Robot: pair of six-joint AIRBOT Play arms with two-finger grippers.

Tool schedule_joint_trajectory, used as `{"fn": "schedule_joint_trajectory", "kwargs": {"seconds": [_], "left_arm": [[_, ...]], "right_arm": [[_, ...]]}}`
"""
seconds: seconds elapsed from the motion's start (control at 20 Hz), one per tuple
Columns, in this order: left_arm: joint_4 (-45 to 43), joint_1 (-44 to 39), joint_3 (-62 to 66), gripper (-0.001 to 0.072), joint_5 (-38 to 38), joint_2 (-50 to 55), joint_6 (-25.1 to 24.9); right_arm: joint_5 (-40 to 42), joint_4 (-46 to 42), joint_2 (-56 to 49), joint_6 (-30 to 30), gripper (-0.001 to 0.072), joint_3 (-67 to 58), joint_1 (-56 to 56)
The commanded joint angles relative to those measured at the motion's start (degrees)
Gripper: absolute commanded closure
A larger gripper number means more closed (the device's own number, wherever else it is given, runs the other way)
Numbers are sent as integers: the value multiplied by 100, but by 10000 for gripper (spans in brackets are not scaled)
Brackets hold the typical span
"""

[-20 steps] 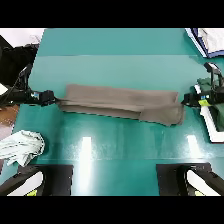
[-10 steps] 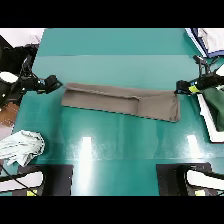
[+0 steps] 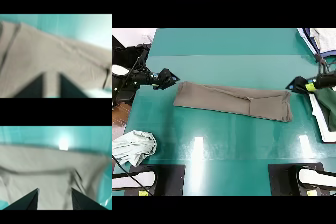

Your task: Fold the shirts.

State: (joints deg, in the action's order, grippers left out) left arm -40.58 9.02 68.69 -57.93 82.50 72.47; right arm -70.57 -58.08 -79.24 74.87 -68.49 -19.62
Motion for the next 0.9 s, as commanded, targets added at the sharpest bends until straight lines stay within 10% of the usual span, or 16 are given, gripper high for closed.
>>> {"fn": "schedule_joint_trajectory", "kwargs": {"seconds": [0.0,0.05,0.55,0.85], "left_arm": [[9,-24,35,674,-769,11,-396],[9,-85,35,675,-769,11,-391],[4,-1329,35,681,-623,11,-389],[7,-1486,35,681,-501,11,-385]], "right_arm": [[-402,208,105,-481,139,616,-769],[-446,354,33,-627,45,798,-994],[-765,1679,-1410,-2015,73,990,-1248],[-684,1805,-1427,-2391,315,990,-763]]}}
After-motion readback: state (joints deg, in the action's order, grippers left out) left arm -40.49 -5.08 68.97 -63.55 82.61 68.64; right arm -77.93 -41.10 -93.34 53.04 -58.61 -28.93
